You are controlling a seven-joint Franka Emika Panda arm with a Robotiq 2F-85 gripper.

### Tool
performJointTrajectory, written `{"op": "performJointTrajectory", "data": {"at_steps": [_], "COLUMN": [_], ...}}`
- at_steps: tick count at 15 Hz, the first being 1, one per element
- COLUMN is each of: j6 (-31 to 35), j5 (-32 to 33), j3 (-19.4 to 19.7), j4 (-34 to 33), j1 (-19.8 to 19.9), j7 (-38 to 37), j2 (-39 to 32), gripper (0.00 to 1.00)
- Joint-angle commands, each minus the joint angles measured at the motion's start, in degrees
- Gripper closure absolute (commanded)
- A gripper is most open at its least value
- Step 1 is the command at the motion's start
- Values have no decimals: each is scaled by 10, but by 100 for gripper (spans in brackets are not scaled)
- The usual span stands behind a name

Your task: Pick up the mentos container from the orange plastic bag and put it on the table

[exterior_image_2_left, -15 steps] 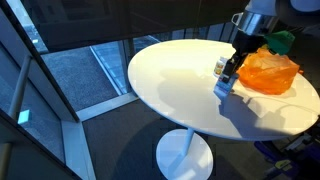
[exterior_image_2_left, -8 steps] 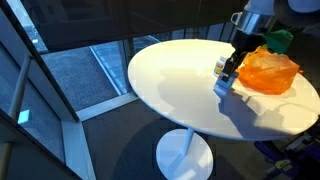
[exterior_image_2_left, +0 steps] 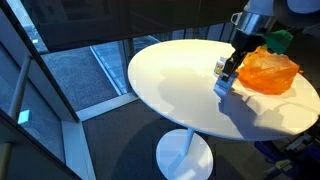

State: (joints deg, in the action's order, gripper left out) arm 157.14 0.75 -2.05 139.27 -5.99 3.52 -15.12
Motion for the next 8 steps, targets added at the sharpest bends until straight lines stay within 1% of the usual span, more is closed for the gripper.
{"op": "performJointTrajectory", "data": {"at_steps": [1, 4, 5, 6, 8], "j6": [7, 5, 4, 1, -5], "j5": [18, 17, 15, 12, 7], "j3": [3, 3, 2, 0, -2], "j4": [-6, -6, -6, -7, -7], "j1": [3, 3, 4, 5, 8], "j7": [-18, -18, -17, -15, -11], "j2": [-23, -23, -22, -20, -21], "gripper": [82, 82, 44, 31, 18]}}
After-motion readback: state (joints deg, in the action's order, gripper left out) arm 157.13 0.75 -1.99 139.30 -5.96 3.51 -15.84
